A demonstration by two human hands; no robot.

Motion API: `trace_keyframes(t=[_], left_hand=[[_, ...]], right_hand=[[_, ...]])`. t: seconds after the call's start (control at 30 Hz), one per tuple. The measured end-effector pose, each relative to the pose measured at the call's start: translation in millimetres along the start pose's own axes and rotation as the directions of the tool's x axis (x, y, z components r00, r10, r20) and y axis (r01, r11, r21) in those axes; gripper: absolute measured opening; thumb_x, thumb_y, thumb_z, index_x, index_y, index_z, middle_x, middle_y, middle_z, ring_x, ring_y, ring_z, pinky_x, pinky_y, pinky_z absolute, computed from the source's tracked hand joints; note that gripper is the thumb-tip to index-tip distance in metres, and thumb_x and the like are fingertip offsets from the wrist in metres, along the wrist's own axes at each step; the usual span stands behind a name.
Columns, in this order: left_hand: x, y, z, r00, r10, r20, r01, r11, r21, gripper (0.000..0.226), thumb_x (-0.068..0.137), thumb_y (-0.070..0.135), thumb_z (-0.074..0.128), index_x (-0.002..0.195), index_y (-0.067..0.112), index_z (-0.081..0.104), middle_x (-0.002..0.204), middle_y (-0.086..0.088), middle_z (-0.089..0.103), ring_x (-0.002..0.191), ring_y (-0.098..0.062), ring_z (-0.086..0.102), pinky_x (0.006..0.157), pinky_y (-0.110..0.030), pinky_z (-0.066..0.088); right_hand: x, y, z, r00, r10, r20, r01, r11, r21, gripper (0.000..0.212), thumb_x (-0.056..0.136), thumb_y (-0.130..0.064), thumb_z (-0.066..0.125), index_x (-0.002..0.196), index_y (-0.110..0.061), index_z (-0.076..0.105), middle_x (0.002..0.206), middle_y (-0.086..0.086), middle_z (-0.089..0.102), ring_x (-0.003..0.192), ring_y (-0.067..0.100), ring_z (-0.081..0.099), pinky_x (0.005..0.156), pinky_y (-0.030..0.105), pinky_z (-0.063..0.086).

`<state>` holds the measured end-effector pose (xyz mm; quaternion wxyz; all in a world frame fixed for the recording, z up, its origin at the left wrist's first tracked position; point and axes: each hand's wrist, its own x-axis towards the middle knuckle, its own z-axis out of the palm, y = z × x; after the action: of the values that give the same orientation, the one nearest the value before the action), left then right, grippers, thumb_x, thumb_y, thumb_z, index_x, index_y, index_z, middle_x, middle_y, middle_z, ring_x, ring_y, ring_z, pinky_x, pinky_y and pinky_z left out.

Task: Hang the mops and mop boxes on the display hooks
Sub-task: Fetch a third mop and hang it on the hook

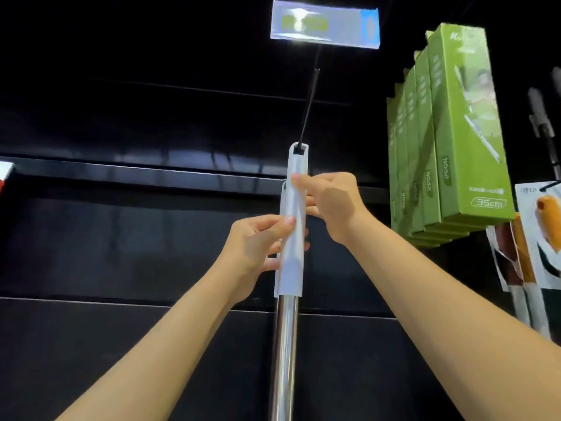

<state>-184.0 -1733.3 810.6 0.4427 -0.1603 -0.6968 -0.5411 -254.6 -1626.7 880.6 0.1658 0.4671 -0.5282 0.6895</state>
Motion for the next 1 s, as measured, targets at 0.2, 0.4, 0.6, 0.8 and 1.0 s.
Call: trace_keyframes(t=[0.2,0.4,0.6,0.8,1.0], left_hand=[[17.8,-30.5,-5.9,0.999,-0.047,-0.012,0.047,0.999,0.024,0.022,0.094,0.026,0.059,0.105,0.010,0.070,0.100,-0.009,0.075,0.091,-0.025,0.073,0.082,-0.043,0.059],[32.4,-56.3,-7.5,0.994,-0.084,-0.068,0.090,0.992,0.086,0.024,0.095,0.027,0.058,0.109,0.011,0.069,0.100,-0.005,0.075,0.090,-0.018,0.073,0.080,-0.036,0.060],[30.1,-59.4,-14.0,0.914,0.312,-0.258,-0.129,0.829,0.544,0.028,0.079,0.031,0.077,0.105,0.021,0.075,0.099,0.012,0.073,0.090,-0.002,0.068,0.083,-0.021,0.054],[34.5,-66.4,-15.5,0.964,0.035,-0.265,0.074,0.918,0.390,0.067,0.082,0.036,0.073,0.141,0.018,0.047,0.138,0.002,0.056,0.120,-0.012,0.055,0.105,-0.039,0.045],[35.4,-63.6,-9.2,0.967,-0.004,-0.255,0.111,0.906,0.407,0.073,0.088,0.033,0.067,0.150,0.019,0.031,0.149,-0.001,0.045,0.135,-0.019,0.044,0.111,-0.042,0.035]], right_hand=[[17.6,30.7,9.4,0.999,0.038,-0.029,-0.040,0.997,-0.061,0.042,0.088,-0.020,0.070,0.108,0.017,0.063,0.099,0.020,0.072,0.085,0.027,0.073,0.081,0.040,0.061],[32.4,55.8,19.0,0.992,0.107,-0.069,-0.114,0.988,-0.108,0.031,0.087,-0.022,0.073,0.100,0.006,0.068,0.097,0.016,0.071,0.088,0.028,0.071,0.087,0.045,0.059],[39.5,66.4,16.6,0.993,0.058,-0.107,-0.072,0.989,-0.132,0.046,0.080,-0.027,0.080,0.104,0.010,0.066,0.105,0.023,0.070,0.092,0.033,0.072,0.086,0.046,0.059],[33.7,82.4,20.6,0.985,0.140,-0.099,-0.148,0.986,-0.079,0.066,0.081,-0.041,0.077,0.121,0.008,0.058,0.116,0.022,0.066,0.104,0.034,0.067,0.093,0.046,0.055],[36.7,90.3,22.0,0.980,0.198,-0.037,-0.200,0.976,-0.084,0.053,0.086,-0.051,0.066,0.112,-0.004,0.061,0.106,0.009,0.065,0.098,0.024,0.065,0.087,0.036,0.054]])
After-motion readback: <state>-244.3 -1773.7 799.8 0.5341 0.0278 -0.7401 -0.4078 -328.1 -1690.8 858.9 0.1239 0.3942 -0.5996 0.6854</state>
